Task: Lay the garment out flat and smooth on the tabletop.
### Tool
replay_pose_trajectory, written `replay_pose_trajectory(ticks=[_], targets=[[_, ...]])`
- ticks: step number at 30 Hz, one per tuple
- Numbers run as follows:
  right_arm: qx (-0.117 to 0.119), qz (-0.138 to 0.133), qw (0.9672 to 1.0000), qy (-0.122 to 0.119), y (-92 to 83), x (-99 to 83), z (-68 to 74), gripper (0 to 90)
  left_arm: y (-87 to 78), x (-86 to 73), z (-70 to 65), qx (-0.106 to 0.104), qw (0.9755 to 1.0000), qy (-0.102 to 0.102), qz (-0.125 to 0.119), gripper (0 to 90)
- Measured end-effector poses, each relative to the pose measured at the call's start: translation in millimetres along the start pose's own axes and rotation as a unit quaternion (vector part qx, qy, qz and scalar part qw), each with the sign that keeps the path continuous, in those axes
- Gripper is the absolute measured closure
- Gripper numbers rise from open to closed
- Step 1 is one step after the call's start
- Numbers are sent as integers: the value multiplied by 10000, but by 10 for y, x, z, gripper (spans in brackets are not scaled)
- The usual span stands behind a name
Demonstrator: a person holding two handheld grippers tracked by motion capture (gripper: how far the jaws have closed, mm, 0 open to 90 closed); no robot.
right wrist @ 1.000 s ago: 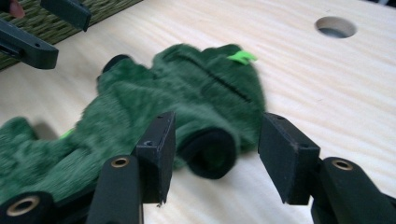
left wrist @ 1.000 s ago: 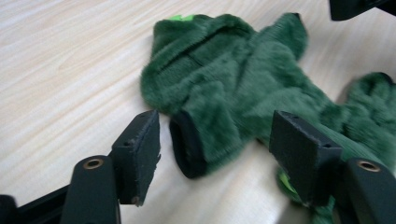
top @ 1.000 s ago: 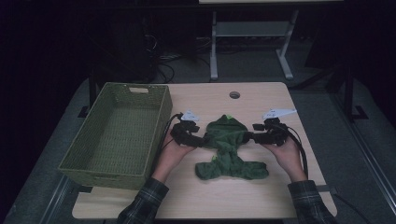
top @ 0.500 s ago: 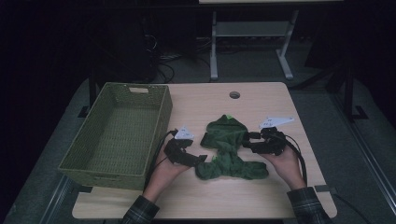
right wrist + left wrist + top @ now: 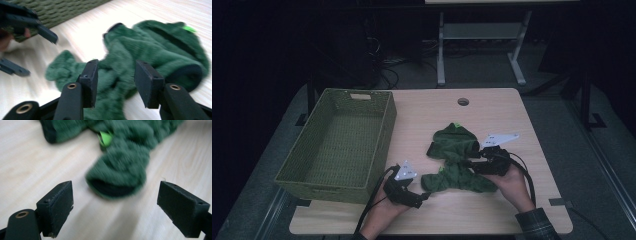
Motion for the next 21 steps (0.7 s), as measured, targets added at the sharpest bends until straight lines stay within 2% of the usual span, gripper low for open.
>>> replay_pose_trajectory(ticks=[1, 3, 4, 5, 6, 7, 8, 9, 11, 12, 13, 17, 19, 20, 21], targets=[[49, -15, 9999, -86, 40, 13, 87, 562, 12, -39, -16, 27, 10000, 29, 36, 127], [73, 5, 9999, -122, 58, 14, 115, 568, 28, -100, -46, 42, 9999, 53, 84, 127], [152, 50, 9997, -207, 110, 26, 205, 574, 35, -143, -62, 77, 9998, 77, 147, 126], [152, 50, 9997, -207, 110, 26, 205, 574, 38, -170, -75, 94, 9998, 80, 167, 126], [242, 44, 9993, -280, 152, 47, 291, 578, 39, -219, -109, 103, 9998, 61, 163, 127], [242, 44, 9993, -280, 152, 47, 291, 578, 39, -219, -109, 103, 9998, 61, 163, 126], [305, 66, 9989, -358, 186, 62, 376, 585, 37, -233, -118, 152, 9998, 92, 124, 127], [305, 66, 9989, -358, 186, 62, 376, 585, 33, -255, -130, 226, 9996, 132, 96, 127], [372, 97, 9981, -484, 233, 82, 495, 599, 23, -278, -139, 266, 9995, 173, 78, 127], [434, 80, 9974, -571, 269, 104, 589, 614, 20, -287, -142, 252, 9995, 163, 4, 127], [434, 80, 9974, -571, 269, 104, 589, 614, 20, -287, -142, 252, 9995, 163, 4, 128], [646, 154, 9945, -815, 391, 147, 847, 652, 19, -292, -140, 236, 9995, 213, 8, 127], [695, 178, 9937, -859, 418, 151, 894, 655, 14, -300, -135, 214, 9994, 259, 36, 128], [750, 223, 9925, -935, 478, 158, 977, 656, 14, -301, -134, 193, 9994, 291, 25, 127], [750, 223, 9925, -935, 478, 158, 977, 656, 14, -301, -134, 193, 9994, 291, 25, 128]])
Point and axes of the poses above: each handheld gripper's, and its own axes: y roughly forward along the jaws, x roughly out of its top, z roughly to its left, the point moved 10 cm from there along y, roughly forward along the jaws, and after that the axes turned 12 degrees about z, right-handed, at the moved point
